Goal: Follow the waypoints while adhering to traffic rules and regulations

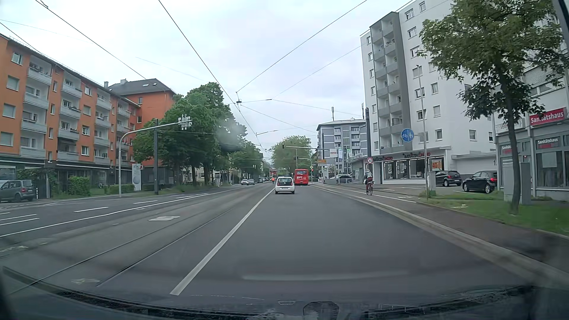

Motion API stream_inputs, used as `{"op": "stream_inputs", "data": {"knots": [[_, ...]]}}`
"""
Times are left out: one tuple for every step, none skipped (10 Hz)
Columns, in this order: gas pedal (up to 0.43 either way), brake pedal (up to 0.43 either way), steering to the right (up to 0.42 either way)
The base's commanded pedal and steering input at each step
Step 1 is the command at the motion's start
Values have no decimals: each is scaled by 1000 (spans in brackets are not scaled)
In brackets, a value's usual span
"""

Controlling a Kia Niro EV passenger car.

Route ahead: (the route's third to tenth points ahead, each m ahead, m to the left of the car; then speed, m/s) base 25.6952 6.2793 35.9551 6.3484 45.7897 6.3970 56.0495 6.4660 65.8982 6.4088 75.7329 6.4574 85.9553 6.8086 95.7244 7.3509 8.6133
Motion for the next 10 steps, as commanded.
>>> {"op": "stream_inputs", "data": {"knots": [[130,0,-10],[98,0,-11],[87,0,-10],[87,0,-10],[79,0,-10],[79,0,-10],[79,0,-10],[79,0,-10],[79,0,-10],[59,0,-10]]}}
